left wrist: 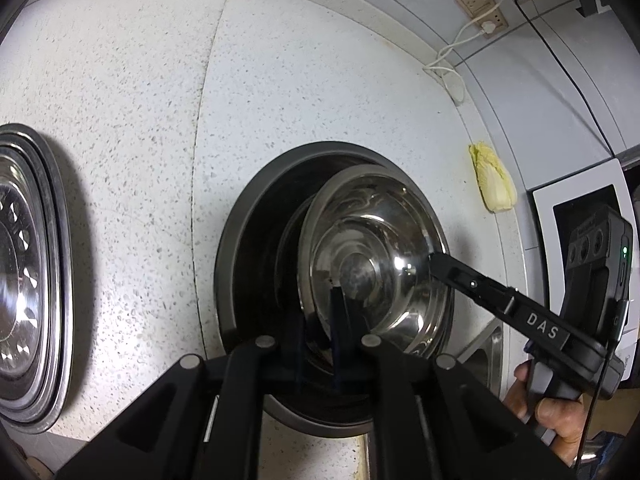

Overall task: Organize plates and bowls
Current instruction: 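Carry the small bowl with both grippers and lower it into the stacked bowls, then open both grippers and release the small steel bowl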

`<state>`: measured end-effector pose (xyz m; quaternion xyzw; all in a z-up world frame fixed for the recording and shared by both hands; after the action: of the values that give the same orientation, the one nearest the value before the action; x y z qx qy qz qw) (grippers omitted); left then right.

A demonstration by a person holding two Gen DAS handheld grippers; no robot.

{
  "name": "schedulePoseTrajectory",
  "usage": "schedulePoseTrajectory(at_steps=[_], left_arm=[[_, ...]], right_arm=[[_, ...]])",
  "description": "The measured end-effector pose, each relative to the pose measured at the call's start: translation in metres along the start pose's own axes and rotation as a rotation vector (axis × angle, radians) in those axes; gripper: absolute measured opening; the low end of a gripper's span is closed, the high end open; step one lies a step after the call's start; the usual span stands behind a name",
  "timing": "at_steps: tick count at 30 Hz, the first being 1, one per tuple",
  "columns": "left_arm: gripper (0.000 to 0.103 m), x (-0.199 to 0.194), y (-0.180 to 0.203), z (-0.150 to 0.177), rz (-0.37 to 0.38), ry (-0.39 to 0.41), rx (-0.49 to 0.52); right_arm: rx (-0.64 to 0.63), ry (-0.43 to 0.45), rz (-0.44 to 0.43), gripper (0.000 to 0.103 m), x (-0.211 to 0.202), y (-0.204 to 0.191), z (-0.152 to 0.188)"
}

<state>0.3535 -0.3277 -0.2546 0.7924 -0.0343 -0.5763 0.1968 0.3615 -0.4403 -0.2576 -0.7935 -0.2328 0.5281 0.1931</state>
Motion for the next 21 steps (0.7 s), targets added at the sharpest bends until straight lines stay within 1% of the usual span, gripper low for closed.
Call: schedulePoseTrajectory(at_steps=[3,7,15,21], left_arm=[[0.013,0.0,0.002,0.002,0.004,-0.007,0.014],[0.014,-0.002,0.003,0.002,-0.008,0.01,0.035],[0.015,-0.005,0.001,0.005,-0.009,0.006,0.039],[0.015,-0.017,0.004,0.005,-0.01,0.042,0.069]], right_arm=[[-0.013,0.008,0.017,0.009,-0.001,-0.003,-0.002],[-0.021,0.008,0.021,0.009,0.0,-0.006,-0.002],[-0.012,0.007,0.021,0.009,0.001,-0.004,-0.001],[-0.005,0.024,0.017,0.009,-0.005,-0.002,-0.003]])
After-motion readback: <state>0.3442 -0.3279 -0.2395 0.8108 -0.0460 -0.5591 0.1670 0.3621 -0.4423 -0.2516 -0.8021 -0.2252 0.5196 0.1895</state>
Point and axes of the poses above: each gripper's, at about its wrist camera, not at the fingertips, and x roughly the way its jaws point, y to its right, z to its underside, the point moved 7 cm from there along x, roughly the way its jaws point, and after that the axes turned 11 degrees about -z, right-handed, at the moved point
